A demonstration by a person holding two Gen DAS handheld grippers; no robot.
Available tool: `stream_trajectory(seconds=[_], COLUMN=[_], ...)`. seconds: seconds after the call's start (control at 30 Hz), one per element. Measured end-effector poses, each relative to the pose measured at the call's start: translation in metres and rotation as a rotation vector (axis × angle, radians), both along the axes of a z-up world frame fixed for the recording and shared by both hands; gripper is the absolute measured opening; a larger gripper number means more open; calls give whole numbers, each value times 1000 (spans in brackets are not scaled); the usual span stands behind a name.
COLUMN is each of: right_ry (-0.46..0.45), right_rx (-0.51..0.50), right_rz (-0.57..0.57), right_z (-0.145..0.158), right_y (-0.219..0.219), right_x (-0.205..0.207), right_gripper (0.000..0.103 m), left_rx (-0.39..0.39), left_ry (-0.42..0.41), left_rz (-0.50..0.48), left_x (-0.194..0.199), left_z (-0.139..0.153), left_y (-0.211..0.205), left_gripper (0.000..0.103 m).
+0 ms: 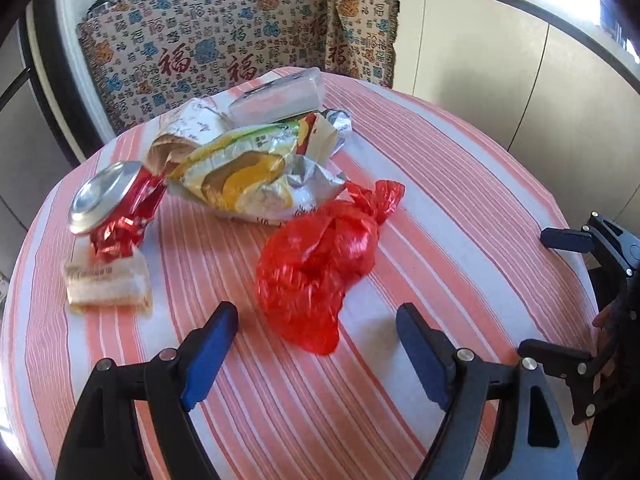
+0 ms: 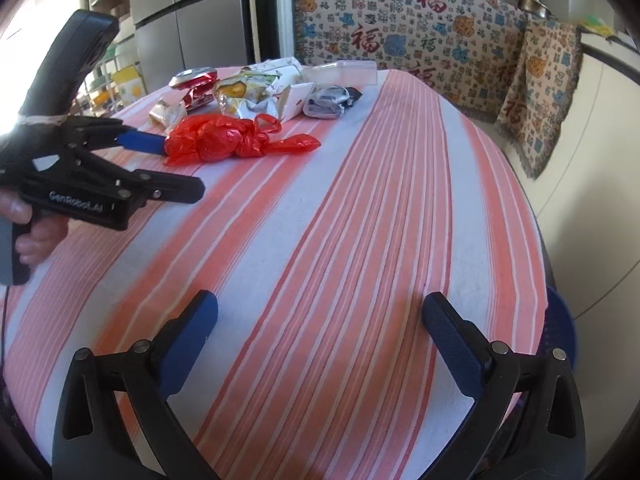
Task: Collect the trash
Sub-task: 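Return left tool to the table and grasp the red plastic bag, then grasp the wrapped bread stick with right tool while left tool holds the red bag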
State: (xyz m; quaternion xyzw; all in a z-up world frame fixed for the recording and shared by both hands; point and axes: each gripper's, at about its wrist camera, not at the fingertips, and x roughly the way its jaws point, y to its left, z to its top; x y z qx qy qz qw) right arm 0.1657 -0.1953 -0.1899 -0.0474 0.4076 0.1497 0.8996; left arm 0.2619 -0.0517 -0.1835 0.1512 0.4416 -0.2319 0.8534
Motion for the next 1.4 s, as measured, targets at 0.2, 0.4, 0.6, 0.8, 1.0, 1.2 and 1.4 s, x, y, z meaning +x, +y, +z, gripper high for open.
stream_trajectory(seconds=[0.2,0.4,0.6,0.8,1.0,1.2,1.4], right_ry=[-1,-4,-4,-4,-5,15,77], right_rx=[0,1,1,2,1,9,68], right_rz=[-2,-3,-2,-1,-1,30,208], right_z=[0,1,1,1,1,9,13], right_y=[0,0,0,-1,-1,4,60], right_x=[0,0,-1,-1,-1,-1,24], right_gripper=[103,103,103,103,103,103,82], left_rx=[2,-4,-56,-55,-95,-93,-122], left_ry=[6,-1,-20,-44,-73,-94,-124], left_rz=[-81,-113,2,177,448,607,663], left_x=[16,11,-18,-76,-91,-81,-88], left_z=[0,-1,4,12,16,12,15], left_y=[-12,-19,-3,34,96,135,153], left_gripper=[83,48,44,44,44,44,44])
